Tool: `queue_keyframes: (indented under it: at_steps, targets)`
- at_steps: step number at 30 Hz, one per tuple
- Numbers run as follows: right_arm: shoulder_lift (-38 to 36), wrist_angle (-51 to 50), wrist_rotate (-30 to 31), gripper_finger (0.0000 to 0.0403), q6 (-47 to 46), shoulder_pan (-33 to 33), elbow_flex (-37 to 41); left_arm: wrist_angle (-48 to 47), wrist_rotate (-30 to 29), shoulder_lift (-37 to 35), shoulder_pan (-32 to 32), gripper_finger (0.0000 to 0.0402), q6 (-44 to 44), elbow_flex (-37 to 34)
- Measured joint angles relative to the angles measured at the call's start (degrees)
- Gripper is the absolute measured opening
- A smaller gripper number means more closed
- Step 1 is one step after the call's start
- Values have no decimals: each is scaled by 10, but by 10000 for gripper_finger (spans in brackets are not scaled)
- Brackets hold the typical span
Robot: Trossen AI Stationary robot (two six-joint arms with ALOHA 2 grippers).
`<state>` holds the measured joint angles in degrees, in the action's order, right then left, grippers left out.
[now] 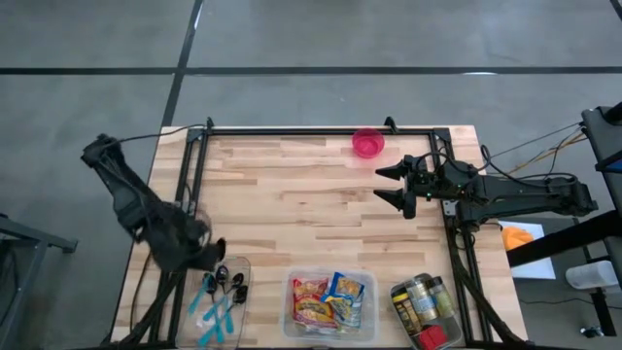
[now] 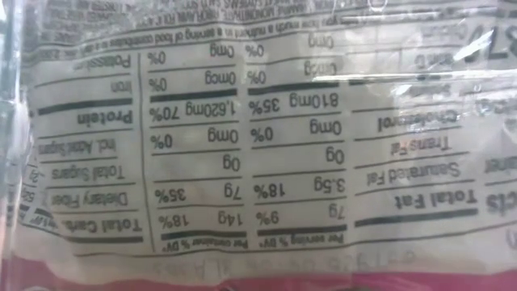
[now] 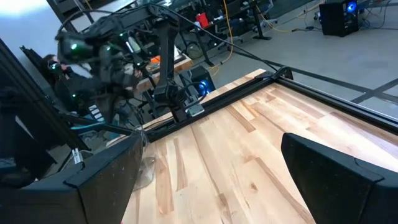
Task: Pick & Place Food Item
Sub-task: Put the blue spoon into the transparent bin
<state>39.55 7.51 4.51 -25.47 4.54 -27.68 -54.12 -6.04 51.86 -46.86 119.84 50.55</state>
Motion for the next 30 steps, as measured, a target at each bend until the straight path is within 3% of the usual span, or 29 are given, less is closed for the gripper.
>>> queue_keyframes:
  at_steps: [5,9,30]
  targets:
    - [0,0,0,381,0,0,0,-2,0,55,-96,7,181,0]
    - [0,0,0,381,0,0,0,2,0,93,-124,7,243,-2]
    - [0,0,0,381,0,0,0,43,0,256,-127,7,208,-3]
